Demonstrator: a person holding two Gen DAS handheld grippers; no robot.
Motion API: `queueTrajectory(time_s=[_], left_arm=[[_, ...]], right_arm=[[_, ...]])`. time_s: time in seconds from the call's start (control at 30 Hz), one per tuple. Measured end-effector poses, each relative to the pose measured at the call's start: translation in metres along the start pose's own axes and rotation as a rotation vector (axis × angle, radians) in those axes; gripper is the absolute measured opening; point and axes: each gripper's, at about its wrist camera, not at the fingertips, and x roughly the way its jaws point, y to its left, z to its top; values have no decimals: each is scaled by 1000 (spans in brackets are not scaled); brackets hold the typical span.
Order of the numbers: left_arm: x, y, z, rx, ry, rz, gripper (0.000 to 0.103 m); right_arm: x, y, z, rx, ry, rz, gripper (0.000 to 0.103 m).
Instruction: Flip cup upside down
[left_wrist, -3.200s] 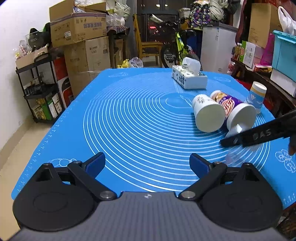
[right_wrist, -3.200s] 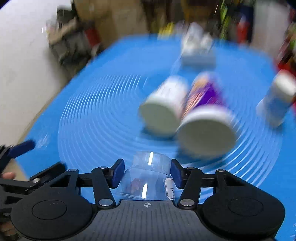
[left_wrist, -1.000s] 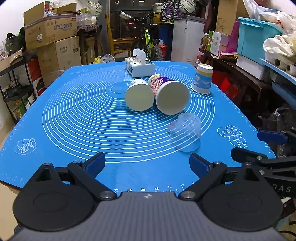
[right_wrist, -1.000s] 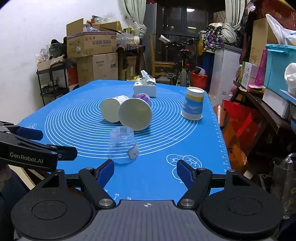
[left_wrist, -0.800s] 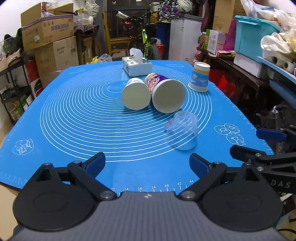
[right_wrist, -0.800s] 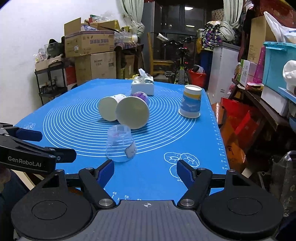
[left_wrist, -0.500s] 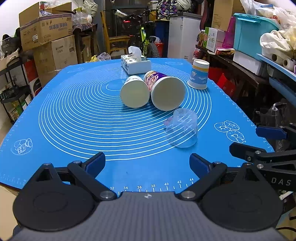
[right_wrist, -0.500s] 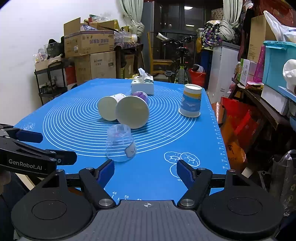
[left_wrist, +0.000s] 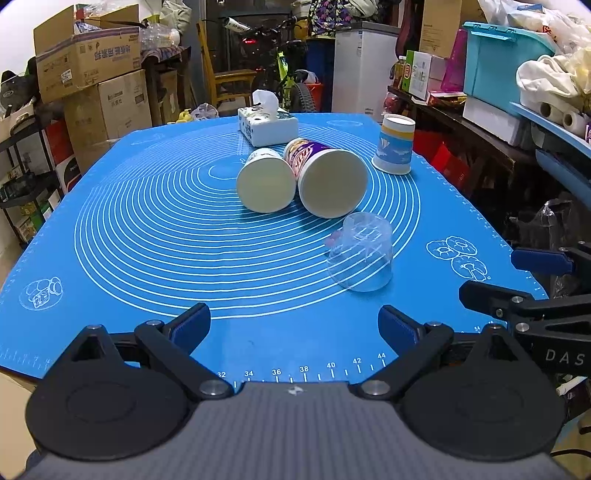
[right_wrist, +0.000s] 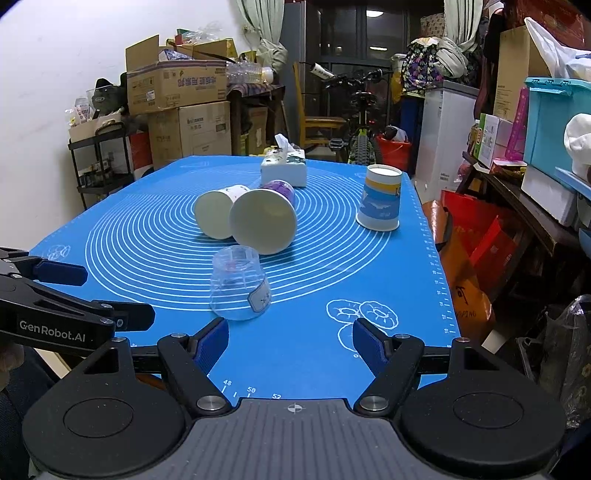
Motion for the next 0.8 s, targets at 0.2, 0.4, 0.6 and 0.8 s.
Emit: queueTrajectory(time_s=[0.2,0.4,0.6,0.8], left_arm=[[1,-1,-1,3,0,-1,97],[2,-3,-1,5,0,-3,97],[2,-3,-1,5,0,-3,97],[3,-4,-1,6,1,-4,97]], right_arm=[[0,-1,-2,6,6,3,78],[1,-2,-1,9,6,3,78],[1,-2,-2,8,6,4,78],[1,-2,-1,9,5,3,78]])
